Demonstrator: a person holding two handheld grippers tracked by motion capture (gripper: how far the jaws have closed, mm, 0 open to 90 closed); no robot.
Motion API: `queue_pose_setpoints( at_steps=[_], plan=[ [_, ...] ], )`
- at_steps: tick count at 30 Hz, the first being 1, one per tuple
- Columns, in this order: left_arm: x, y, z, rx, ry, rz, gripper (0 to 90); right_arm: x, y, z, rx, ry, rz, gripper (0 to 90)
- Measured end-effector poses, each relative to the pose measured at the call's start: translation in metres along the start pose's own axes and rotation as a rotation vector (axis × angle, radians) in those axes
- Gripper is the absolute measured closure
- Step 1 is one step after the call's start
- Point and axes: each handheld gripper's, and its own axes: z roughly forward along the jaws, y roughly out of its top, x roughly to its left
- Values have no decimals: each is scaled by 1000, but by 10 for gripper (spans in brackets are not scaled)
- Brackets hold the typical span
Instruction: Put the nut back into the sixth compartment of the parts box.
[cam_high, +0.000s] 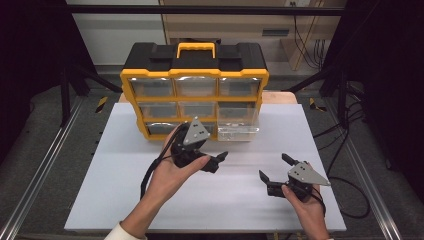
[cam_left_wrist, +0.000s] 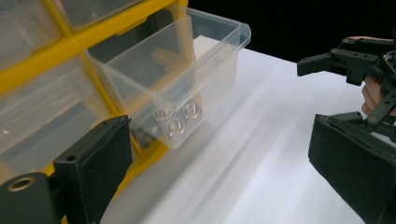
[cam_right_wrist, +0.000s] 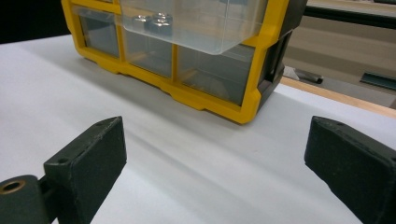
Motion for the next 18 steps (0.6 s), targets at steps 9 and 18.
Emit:
queue_pose_setpoints(
  at_steps=[9, 18],
  plan=[
    [12, -50, -27, -41, 51, -39, 54, 7, 4, 2, 4, 4, 12, 86],
    [43, -99, -64, -91, 158, -61, 56, 21, 24, 10, 62, -47, 22, 79]
  ],
)
